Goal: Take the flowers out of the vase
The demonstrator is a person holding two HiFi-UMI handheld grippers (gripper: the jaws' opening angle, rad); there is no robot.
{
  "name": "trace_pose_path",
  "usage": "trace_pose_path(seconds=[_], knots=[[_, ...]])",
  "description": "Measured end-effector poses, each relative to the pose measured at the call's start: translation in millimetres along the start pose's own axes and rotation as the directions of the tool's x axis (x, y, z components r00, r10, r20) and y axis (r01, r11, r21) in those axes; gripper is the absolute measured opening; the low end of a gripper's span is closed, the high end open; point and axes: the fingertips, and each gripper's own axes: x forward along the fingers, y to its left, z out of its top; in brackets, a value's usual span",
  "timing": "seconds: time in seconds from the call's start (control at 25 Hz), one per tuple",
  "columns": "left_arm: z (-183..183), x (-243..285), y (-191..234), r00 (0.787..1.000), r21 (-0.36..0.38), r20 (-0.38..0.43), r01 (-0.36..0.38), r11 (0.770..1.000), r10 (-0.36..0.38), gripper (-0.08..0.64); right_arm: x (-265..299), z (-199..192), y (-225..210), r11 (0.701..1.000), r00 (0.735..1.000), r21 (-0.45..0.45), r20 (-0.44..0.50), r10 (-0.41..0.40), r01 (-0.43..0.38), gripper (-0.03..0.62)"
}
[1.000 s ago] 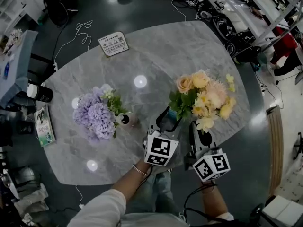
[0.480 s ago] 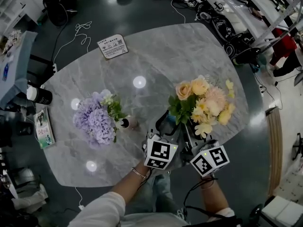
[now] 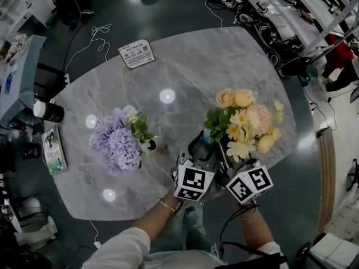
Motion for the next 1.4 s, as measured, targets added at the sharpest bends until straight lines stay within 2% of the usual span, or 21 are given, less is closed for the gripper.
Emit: trace_pose_path(seconds=[0.48, 1.16, 1.4], knots=[[0.8, 0.3, -0.4, 1.000, -0.005, 0.004, 0.011, 1.000, -0.011, 0.250, -0.9, 12.1, 0.8, 0.998, 1.000, -0.063, 0.025, -0.016, 0.018, 0.049], [-1.2, -2.8, -0.6, 1.000, -0.053, 0.026, 0.001, 0.999, 0.001, 0.252, -9.3, 35.7, 14.7, 0.996, 0.998, -0.090, 0.055, 0.004, 0.001, 0.046], [8.9, -10.3, 3.0, 0.999, -0.056, 0.037, -0.024, 0.998, 0.026, 0.252, -11.6, 51.0, 20.1, 0.993, 0.998, -0.118, 0.061, 0.009, -0.002, 0.046]])
